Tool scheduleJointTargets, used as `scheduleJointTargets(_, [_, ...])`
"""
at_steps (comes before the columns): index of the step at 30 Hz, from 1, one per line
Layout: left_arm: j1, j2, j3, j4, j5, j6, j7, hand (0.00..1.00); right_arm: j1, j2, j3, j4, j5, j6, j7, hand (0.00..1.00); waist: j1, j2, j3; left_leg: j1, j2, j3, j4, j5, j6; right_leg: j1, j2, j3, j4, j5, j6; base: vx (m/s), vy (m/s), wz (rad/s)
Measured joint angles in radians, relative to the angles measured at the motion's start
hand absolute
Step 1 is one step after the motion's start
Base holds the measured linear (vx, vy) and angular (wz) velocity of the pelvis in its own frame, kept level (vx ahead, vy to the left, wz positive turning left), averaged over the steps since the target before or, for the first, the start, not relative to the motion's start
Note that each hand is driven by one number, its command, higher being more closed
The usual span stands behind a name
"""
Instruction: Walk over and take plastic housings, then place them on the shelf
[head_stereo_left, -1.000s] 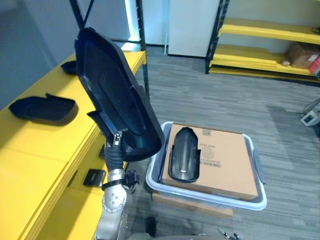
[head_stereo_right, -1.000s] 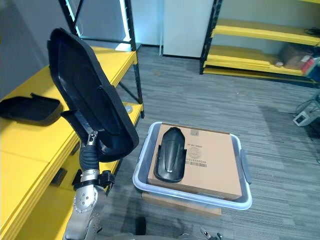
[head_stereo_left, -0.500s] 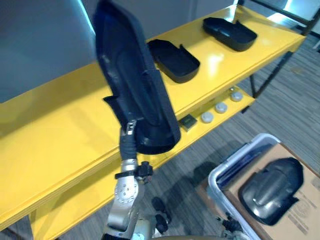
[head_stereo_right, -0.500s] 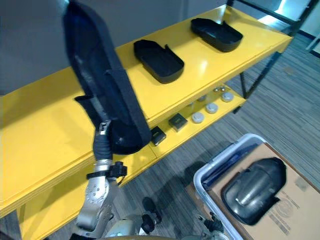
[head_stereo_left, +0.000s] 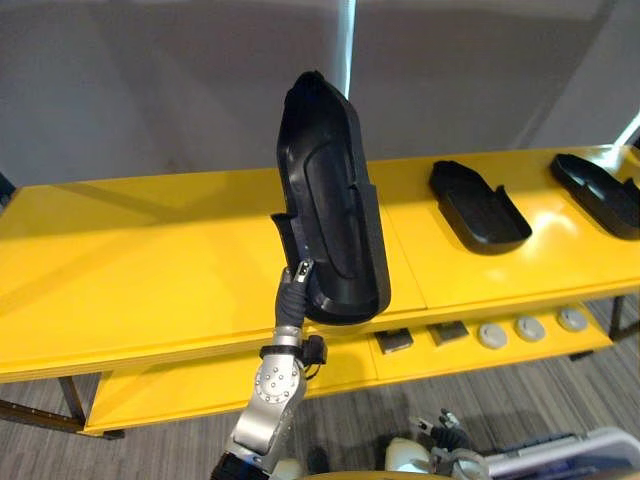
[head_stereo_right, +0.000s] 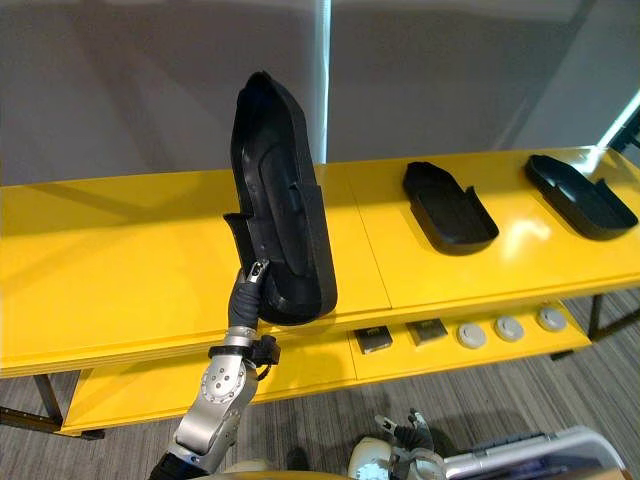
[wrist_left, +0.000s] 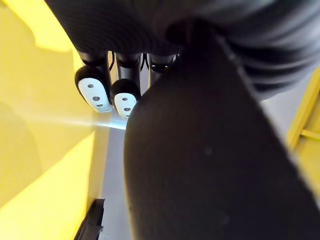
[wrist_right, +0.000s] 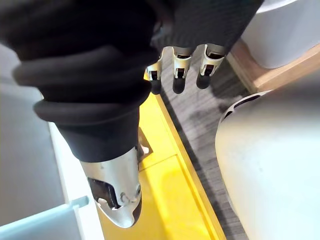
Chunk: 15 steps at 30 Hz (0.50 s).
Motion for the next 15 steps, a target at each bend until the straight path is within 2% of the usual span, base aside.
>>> scheduleJointTargets(3, [0.001,-0.003,0.036,0.000,0.017,0.001,-0.002,1.00,0.009,0.001,0.014,-0.004,-0.005,0.001,0.001,0.00,0.003,0.002,-0.012,0.027,0.032,0.018,-0.016,0.009,-0.013,0.048,0.044,-0.002,-0.080,0.024,-0.016,0.20,-0.113,-0.23])
scheduleJointTargets(5, [0.001,-0.006,0.065,0.000,0.029,0.002,0.004,1.00,0.026,0.003,0.021,-0.025,-0.007,0.000,0.003,0.00,-0.003,-0.004,-0.018,0.057,0.035,0.018,-0.056,0.024,-0.036,0.078,0.055,-0.009,-0.115,0.026,-0.018,0.18,-0.102,-0.01])
scheduleJointTargets(7, [0.000,-0.008,0.104,0.002,0.058,0.009,0.017,1.00,0.028,0.006,0.020,-0.026,-0.021,0.000,0.004,0.00,-0.007,-0.004,-0.026,0.075,0.040,0.018,-0.085,0.030,-0.044,0.095,0.067,-0.015,-0.142,0.032,-0.023,0.13,-0.067,0.01])
scheduleJointTargets(10, [-0.016,-0.007,0.184,0.047,0.131,0.040,0.067,1.00,0.027,0.009,0.020,-0.026,-0.041,0.000,0.007,0.00,-0.010,-0.005,-0.041,0.082,0.045,0.018,-0.106,0.038,-0.057,0.116,0.081,-0.020,-0.194,0.055,-0.025,0.07,-0.033,-0.01])
scheduleJointTargets(12, [-0.039,-0.003,0.239,0.116,0.178,0.079,0.109,1.00,0.024,0.009,0.020,-0.026,-0.045,0.000,0.008,0.00,-0.018,-0.006,-0.042,0.087,0.043,0.017,-0.123,0.051,-0.075,0.130,0.084,-0.023,-0.226,0.073,-0.025,0.01,-0.019,0.04])
scheduleJointTargets(15, [-0.066,0.004,0.290,0.182,0.205,0.117,0.136,1.00,0.020,0.010,0.020,-0.026,-0.053,0.000,0.010,0.00,-0.021,-0.006,-0.042,0.087,0.042,0.016,-0.135,0.059,-0.076,0.131,0.086,-0.023,-0.239,0.079,-0.025,-0.04,-0.016,0.01])
